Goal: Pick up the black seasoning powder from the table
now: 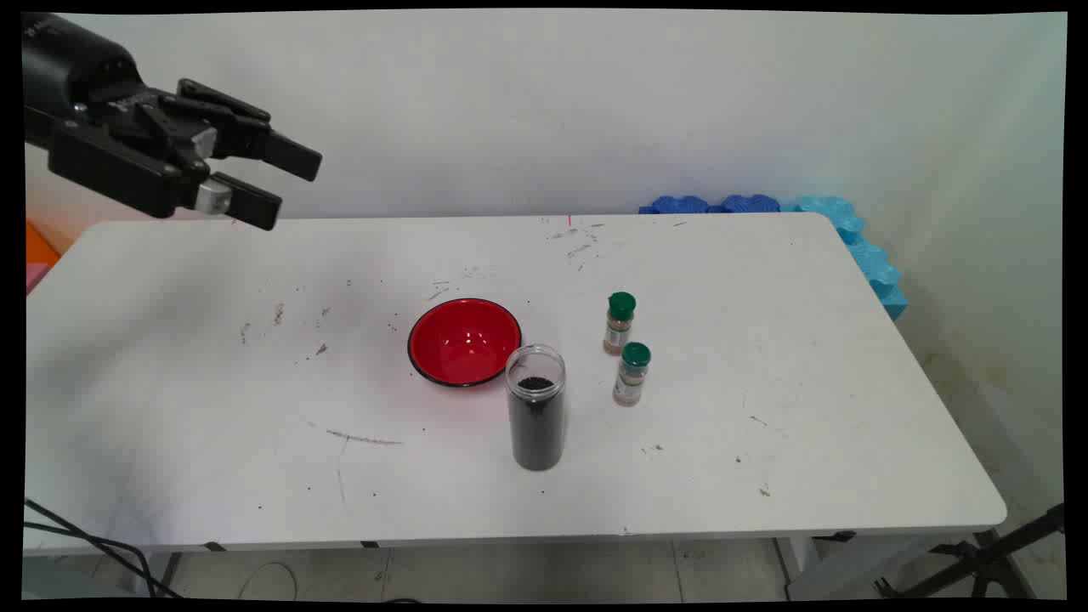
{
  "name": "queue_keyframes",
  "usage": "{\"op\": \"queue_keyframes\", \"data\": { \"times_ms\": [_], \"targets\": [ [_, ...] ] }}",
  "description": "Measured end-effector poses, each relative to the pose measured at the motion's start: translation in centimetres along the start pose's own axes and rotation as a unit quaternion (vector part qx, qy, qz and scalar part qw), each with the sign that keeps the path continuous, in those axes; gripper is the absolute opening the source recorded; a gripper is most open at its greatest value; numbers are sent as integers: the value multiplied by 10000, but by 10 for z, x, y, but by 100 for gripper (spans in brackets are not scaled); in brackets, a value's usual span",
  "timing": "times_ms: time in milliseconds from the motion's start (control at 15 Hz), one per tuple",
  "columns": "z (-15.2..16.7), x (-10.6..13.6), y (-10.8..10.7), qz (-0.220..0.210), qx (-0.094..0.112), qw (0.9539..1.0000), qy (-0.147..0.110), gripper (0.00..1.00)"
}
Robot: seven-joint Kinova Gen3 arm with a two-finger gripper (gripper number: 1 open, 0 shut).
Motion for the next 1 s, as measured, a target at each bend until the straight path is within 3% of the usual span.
{"op": "queue_keyframes", "data": {
  "times_ms": [600,1000],
  "targets": [
    [-2,-5,-7,429,-38,9990,-73,100],
    [0,-19,-19,382,138,9991,-128,100]
  ]
}}
